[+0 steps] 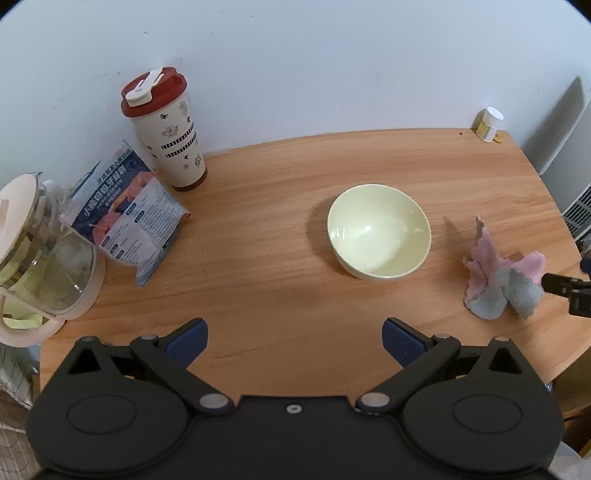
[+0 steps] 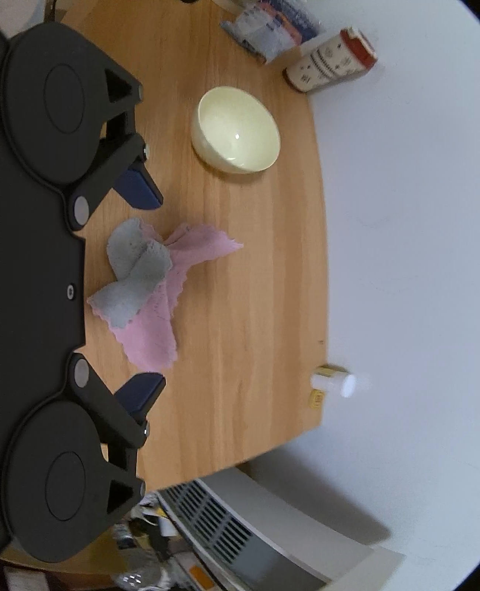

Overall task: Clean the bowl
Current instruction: 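Grasp the grey corner of the pink-and-grey cloth with the right gripper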

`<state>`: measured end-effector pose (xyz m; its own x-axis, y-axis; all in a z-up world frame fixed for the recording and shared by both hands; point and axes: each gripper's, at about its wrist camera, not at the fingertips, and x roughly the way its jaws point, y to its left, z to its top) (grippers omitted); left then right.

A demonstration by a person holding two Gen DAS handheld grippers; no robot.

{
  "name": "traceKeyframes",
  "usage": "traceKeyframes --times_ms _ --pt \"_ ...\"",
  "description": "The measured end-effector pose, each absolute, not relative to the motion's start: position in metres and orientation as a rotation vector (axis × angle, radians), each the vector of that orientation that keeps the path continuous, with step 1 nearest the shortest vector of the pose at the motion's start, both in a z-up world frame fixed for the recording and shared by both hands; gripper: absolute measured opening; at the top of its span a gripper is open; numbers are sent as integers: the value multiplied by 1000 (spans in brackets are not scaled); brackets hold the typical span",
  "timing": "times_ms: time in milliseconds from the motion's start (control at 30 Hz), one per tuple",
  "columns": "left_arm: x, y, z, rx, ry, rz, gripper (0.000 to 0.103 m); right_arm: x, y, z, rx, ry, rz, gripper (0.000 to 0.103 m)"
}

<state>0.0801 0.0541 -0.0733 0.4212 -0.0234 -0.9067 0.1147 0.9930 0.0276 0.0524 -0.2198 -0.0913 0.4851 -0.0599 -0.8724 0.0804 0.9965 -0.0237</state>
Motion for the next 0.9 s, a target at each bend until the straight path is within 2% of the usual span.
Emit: traceKeyframes --times_ms 167,467,567,633,733,833,900 --pt "94 49 -88 48 1128 -73 103 68 -228 -120 172 1122 -102 89" --pt "123 45 -112 -15 1118 -51 103 98 -252 -167 277 1239 -129 88" --pt "130 41 -121 -33 1113 -36 103 104 -254 -175 275 1257 -99 87" --pt "135 40 -126 -52 1112 -23 103 107 -252 -179 252 1264 -69 82" --pt "142 43 -136 -113 1111 -21 103 110 -248 -183 222 1283 -27 81" --pt "146 45 -143 -136 1113 -3 98 111 -247 -189 201 1307 -20 81" --pt "149 47 -147 -151 1115 8 91 110 -250 -192 219 1301 -23 81"
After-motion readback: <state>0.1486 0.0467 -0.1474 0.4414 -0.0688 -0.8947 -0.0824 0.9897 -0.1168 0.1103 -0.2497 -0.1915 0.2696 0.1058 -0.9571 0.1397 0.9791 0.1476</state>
